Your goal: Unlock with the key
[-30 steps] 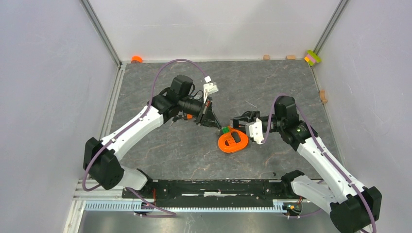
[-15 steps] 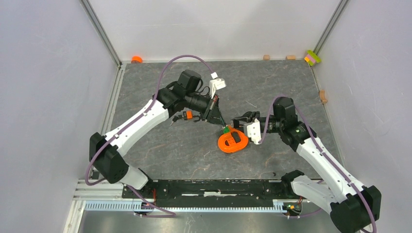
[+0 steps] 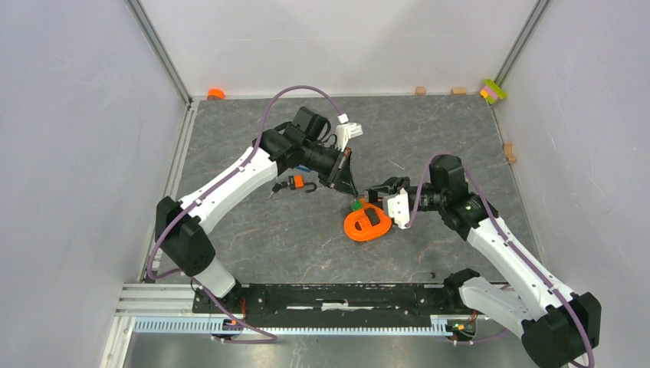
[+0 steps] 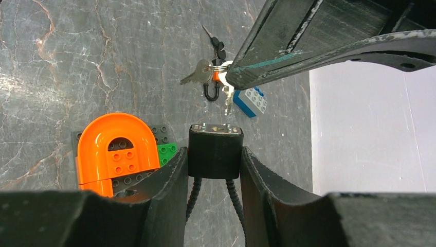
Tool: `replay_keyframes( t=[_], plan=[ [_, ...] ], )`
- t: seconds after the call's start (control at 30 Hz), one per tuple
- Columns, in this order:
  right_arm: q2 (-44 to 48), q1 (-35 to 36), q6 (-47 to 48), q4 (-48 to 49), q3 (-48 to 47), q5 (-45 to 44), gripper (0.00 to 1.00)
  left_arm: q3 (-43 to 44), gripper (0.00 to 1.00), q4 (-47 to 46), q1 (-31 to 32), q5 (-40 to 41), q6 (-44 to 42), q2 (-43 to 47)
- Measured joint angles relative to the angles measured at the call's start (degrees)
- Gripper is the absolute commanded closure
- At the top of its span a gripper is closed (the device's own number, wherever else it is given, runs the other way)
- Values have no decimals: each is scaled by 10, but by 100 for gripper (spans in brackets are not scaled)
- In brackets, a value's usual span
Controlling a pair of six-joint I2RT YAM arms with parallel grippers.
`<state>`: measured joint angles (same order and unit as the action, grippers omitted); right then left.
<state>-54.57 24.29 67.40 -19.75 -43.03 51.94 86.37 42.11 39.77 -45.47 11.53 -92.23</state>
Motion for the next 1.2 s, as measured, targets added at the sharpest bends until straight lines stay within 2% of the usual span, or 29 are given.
replay_keyframes(
  t=[1.2],
  plan=[
    [0,6,0,8,7,-8,100,21,98,16,9,4,1,-31]
  ],
)
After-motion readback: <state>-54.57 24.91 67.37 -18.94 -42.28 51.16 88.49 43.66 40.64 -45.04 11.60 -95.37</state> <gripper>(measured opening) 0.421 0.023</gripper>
